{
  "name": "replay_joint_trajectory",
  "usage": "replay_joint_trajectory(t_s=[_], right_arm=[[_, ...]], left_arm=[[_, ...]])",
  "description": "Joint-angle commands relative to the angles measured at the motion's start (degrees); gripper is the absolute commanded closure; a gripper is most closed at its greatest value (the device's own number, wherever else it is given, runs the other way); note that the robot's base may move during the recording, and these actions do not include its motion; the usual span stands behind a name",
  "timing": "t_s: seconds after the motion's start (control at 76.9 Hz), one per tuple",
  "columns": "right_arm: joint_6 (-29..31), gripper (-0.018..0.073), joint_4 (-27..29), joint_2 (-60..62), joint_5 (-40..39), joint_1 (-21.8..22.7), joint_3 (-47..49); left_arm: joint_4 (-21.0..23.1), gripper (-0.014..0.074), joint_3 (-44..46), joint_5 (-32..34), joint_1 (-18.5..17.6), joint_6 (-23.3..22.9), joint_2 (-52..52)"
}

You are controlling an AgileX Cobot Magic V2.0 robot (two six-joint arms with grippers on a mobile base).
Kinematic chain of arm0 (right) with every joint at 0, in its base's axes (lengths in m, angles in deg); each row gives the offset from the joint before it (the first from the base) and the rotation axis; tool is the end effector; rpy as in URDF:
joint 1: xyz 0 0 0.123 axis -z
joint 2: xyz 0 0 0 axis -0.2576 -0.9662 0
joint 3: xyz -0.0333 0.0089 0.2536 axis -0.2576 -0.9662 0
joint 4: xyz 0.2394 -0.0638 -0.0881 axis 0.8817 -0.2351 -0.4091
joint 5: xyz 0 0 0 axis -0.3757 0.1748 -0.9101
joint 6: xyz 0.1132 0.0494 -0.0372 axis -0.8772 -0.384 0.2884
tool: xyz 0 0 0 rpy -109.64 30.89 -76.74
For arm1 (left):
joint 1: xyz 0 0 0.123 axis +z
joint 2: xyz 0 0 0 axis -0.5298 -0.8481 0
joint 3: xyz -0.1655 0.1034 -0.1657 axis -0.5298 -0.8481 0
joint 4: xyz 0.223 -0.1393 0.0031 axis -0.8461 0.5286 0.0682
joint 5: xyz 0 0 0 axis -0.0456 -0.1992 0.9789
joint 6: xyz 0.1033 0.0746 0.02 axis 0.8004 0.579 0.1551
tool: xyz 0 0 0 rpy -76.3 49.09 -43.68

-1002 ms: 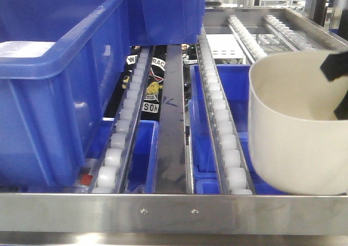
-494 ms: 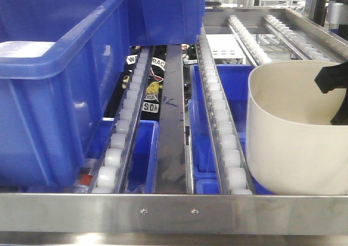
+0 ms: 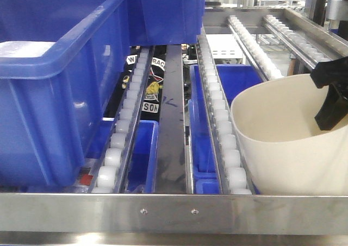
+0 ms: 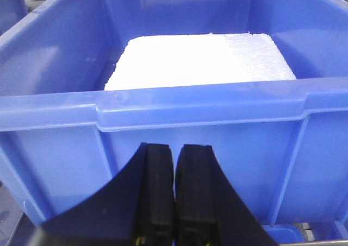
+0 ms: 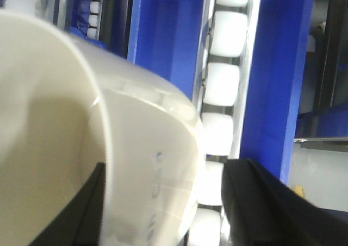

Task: Move white bin to right shelf second layer
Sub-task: 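Lower the white bin onto the roller shelf beside the blue crates, then open the right gripper and release the bin rim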

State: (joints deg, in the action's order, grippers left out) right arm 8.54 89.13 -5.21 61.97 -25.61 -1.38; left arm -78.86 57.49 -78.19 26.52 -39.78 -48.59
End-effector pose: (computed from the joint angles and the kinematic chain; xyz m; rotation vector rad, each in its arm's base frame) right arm 0.2912 0.0581 0.1559 -0.0530 2.5537 0.1627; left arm 0.1339 -0.0128 0.1936 0.1129 1.6428 -0.0412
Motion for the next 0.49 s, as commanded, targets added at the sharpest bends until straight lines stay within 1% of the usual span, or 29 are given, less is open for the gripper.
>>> replay_joint_trajectory(t_s=[0.0, 0.312, 0.481], right_arm=[[0.3, 0.0083, 0.3, 1.6, -3.5, 0.0, 1.9], [0.3, 0.0083, 1.3, 5.6, -6.7, 0.0, 1.9], [0.3, 0.0083, 1.3, 8.3, -6.6, 0.0, 1.9]], left_arm=[[0.0, 0.0512, -2.1, 4.9, -0.3, -0.2, 0.8], [0.0, 0.0512, -2.1, 4.9, -0.3, -0.2, 0.8], [0.0, 0.0512, -2.1, 4.9, -0.3, -0.2, 0.8]])
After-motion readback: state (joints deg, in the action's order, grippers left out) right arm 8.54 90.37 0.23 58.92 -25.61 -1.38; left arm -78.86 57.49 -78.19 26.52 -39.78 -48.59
